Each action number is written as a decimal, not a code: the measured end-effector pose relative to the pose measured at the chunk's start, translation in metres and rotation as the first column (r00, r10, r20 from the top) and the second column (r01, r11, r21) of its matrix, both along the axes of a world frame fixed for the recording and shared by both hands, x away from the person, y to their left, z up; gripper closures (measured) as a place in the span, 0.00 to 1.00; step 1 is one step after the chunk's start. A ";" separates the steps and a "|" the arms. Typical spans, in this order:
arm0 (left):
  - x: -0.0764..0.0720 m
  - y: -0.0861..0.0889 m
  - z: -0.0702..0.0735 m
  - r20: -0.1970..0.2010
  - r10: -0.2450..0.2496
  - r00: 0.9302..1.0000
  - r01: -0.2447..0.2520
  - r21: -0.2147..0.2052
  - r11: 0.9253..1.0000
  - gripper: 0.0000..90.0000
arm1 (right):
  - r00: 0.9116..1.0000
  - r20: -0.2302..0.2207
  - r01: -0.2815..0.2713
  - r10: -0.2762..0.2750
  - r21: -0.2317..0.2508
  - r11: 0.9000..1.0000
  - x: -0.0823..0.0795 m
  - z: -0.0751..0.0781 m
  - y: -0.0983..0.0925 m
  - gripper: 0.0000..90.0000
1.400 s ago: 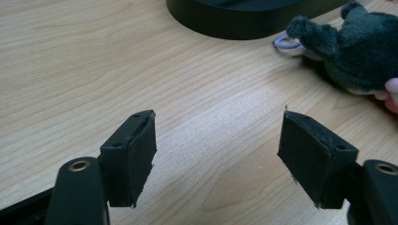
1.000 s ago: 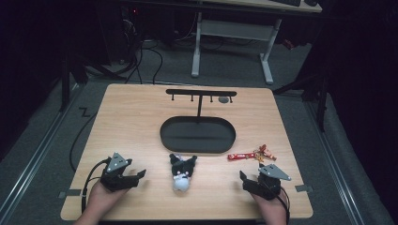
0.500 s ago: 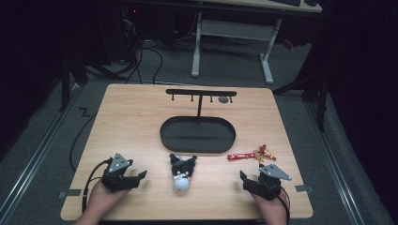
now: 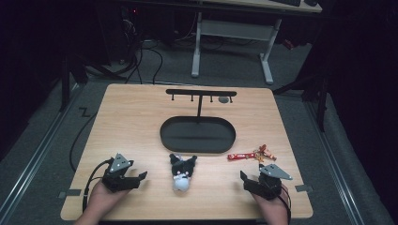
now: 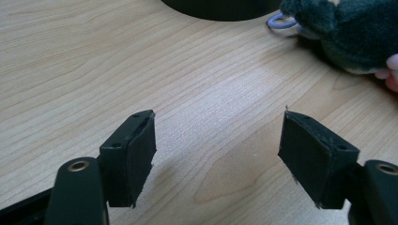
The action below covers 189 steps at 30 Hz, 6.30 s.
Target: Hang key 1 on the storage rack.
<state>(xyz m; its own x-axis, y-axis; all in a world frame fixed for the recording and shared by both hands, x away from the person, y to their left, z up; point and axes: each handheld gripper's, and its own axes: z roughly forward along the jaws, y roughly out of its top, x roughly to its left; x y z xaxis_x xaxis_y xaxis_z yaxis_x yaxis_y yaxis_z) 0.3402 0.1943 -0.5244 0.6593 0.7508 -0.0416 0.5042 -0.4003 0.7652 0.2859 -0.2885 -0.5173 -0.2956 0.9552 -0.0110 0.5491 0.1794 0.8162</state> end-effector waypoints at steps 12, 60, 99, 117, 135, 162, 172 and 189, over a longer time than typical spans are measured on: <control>0.000 0.000 0.000 -0.003 -0.006 1.000 0.006 0.002 1.000 0.31 | 1.000 0.023 0.008 -0.008 -0.009 1.000 -0.002 0.007 0.001 0.21; -0.004 -0.011 0.011 0.095 -0.074 0.993 0.071 0.039 0.997 0.39 | 0.930 -0.367 -0.094 0.038 -0.136 0.986 -0.004 0.032 -0.006 0.37; -0.001 -0.009 0.008 0.097 -0.076 0.992 0.075 0.013 0.997 0.30 | 0.846 -0.518 -0.075 -0.126 -0.350 0.934 0.120 0.035 -0.050 0.59; -0.003 -0.008 0.009 0.097 -0.077 0.992 0.076 0.014 0.997 0.30 | 0.831 -0.537 -0.092 -0.144 -0.388 0.917 0.133 0.028 -0.046 0.68; -0.004 -0.009 0.009 0.094 -0.093 0.991 0.092 0.016 0.996 0.30 | 0.806 -0.571 -0.057 -0.157 -0.338 0.939 0.140 0.028 -0.052 0.71; 0.006 -0.011 0.016 0.140 -0.063 0.988 0.058 0.036 0.998 0.29 | 0.824 -0.567 -0.138 -0.012 -0.220 0.966 0.104 0.103 -0.017 0.71; 0.012 -0.004 0.015 0.145 -0.042 0.989 0.040 0.011 0.999 0.30 | 0.841 -0.541 -0.149 0.007 -0.219 0.964 0.102 0.142 0.002 0.71; 0.006 0.013 0.014 0.134 0.010 0.991 -0.011 0.007 1.000 0.30 | 0.860 -0.510 -0.154 0.028 -0.206 0.966 0.115 0.174 0.011 0.71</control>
<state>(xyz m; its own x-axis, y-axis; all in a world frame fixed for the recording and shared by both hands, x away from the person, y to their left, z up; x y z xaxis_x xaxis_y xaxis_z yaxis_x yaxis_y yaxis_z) 0.3460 0.2072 -0.5101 0.6503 0.7579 0.0522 0.4019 -0.4015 0.8230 0.4005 -0.2775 -0.3430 -0.4067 0.9119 -0.0554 0.8419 0.3977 0.3646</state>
